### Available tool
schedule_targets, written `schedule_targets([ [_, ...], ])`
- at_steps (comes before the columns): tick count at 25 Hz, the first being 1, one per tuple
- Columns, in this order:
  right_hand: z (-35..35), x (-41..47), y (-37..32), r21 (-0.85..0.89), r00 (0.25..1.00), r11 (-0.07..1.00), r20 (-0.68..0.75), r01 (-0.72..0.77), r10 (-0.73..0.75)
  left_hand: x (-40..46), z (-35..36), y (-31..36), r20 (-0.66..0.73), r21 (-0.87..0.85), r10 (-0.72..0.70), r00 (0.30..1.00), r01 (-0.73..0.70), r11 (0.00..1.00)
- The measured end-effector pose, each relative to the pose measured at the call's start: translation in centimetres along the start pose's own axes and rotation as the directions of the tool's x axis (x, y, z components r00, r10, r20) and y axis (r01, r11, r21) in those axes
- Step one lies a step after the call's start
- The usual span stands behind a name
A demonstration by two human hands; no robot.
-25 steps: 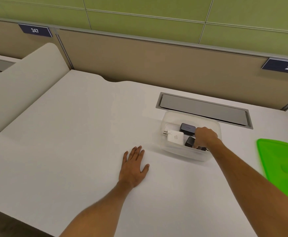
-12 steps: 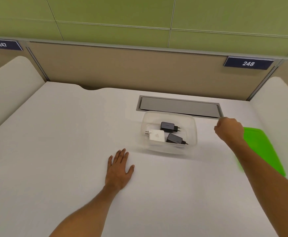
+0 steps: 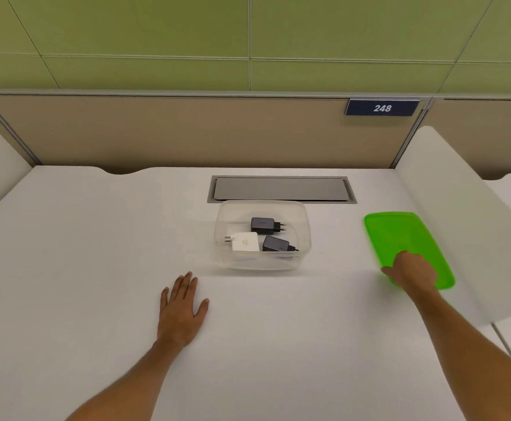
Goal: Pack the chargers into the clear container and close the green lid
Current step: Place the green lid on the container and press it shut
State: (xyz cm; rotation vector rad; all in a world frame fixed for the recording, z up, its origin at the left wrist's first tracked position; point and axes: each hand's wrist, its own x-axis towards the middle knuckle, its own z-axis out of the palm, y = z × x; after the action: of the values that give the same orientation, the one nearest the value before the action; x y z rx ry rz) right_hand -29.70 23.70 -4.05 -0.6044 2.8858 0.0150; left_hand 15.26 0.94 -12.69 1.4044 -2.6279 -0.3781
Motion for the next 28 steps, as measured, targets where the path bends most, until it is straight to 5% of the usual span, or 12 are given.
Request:
schedule_targets([
  [17, 1.8, -0.7, 0.3, 0.032, 0.999, 0.999, -0.025, -0.036, 0.037, 0.7, 0.1, -0.1, 0.032, -0.044, -0.032, 0.999, 0.034, 0.998],
  [23, -2.9, 0.2, -1.2, 0.188, 0.967, 0.982, -0.248, -0.006, 0.054, 2.1, -1.2, 0.3, -0.054, -0.123, -0.006, 0.999, 0.0, 0.992],
  [28, -8.6, 0.0, -4.4, 0.257, 0.874, 0.949, -0.485, 0.18, -0.034, 4.8, -3.8, 2.3, -0.195, -0.221, 0.008, 0.981, -0.053, 0.974],
])
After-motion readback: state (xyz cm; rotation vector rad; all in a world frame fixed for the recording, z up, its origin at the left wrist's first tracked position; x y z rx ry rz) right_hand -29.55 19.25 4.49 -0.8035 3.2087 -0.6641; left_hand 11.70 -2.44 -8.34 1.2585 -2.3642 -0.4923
